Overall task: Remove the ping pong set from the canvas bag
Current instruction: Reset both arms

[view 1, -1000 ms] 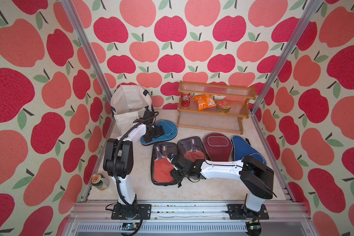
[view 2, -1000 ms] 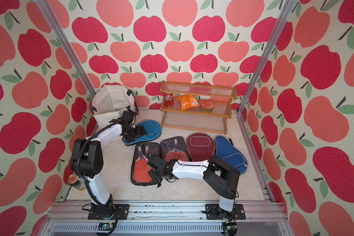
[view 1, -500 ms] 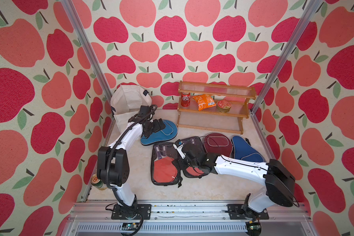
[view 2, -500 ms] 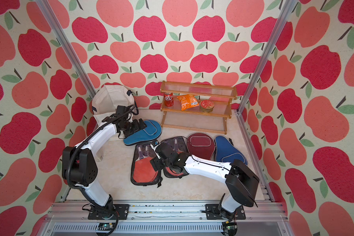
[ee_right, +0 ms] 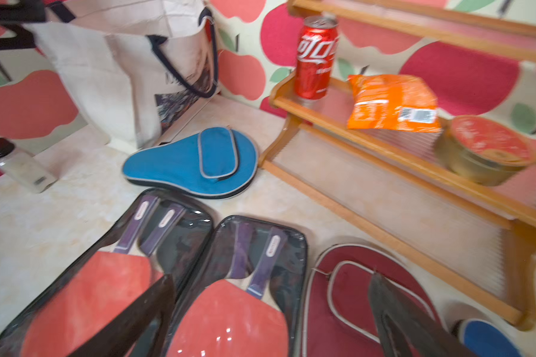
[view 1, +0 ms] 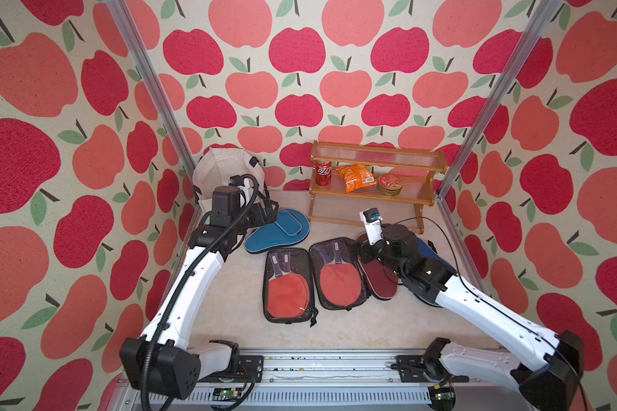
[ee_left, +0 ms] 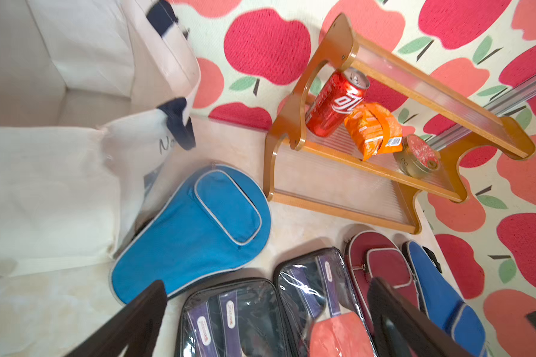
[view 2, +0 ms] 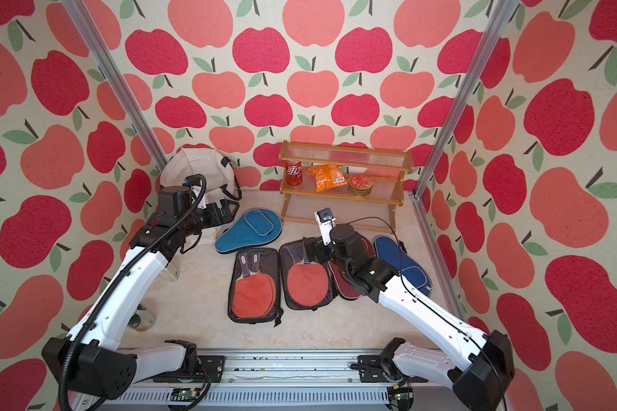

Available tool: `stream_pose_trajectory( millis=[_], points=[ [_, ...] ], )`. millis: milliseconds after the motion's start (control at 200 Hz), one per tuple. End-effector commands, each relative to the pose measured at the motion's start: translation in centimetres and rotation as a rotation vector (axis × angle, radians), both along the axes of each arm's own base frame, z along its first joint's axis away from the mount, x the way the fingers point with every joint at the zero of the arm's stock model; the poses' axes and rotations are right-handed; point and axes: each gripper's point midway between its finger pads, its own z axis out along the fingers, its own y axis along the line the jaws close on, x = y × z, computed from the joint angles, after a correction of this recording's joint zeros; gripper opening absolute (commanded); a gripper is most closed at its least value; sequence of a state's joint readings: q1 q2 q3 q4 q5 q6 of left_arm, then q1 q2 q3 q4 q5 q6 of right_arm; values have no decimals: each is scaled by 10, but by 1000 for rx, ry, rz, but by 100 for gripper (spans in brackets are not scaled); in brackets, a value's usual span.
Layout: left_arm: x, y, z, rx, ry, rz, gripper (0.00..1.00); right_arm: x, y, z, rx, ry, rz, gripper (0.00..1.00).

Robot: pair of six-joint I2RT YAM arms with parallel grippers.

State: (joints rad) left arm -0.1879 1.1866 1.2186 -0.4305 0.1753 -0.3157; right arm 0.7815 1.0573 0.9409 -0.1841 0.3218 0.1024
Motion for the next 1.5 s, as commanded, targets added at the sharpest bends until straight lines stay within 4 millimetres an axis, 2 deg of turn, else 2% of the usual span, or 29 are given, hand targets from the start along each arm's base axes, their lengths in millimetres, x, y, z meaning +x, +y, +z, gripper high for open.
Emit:
stream_pose_trajectory(
  millis=[0,105,205,305,390,545,615,630,715,825,995,1111,1221,1391,1496],
  points=[
    [-13,22,9,106,-130,54,99,3,-52,-18,-124,-27,-124,99],
    [-27,36,-3,153,-164,85,99,2,-94,-27,-129,-51,-237,99],
    [-29,57,-33,226,-128,167,99,0,-129,-40,-127,-70,-338,99],
    [-29,67,-60,292,-118,190,99,-1,-153,-53,-111,-76,-410,99],
    [-25,73,-80,304,-121,207,100,4,-164,-64,-85,-70,-455,99],
    [-14,86,-128,329,-44,242,99,24,-173,-89,-69,-50,-485,99],
    [-10,87,-136,312,-42,231,99,32,-178,-101,-63,-31,-502,99],
    [-8,87,-145,313,-23,227,100,33,-179,-104,-61,-29,-504,99],
    [-4,96,-159,297,-8,247,100,40,-185,-116,-38,-29,-502,99],
    [2,99,-178,296,16,233,99,47,-201,-129,11,-14,-534,99],
    [6,107,-189,302,-3,232,99,52,-221,-137,38,-20,-577,99],
    [10,116,-206,254,8,250,100,55,-224,-149,9,-32,-579,99],
    [17,115,-220,244,12,230,99,59,-227,-153,19,-116,-587,99],
    [25,107,-222,263,16,148,100,80,-213,-157,1,-172,-491,99],
    [29,113,-217,311,-54,156,99,92,-208,-175,-11,-149,-468,99]
  ],
)
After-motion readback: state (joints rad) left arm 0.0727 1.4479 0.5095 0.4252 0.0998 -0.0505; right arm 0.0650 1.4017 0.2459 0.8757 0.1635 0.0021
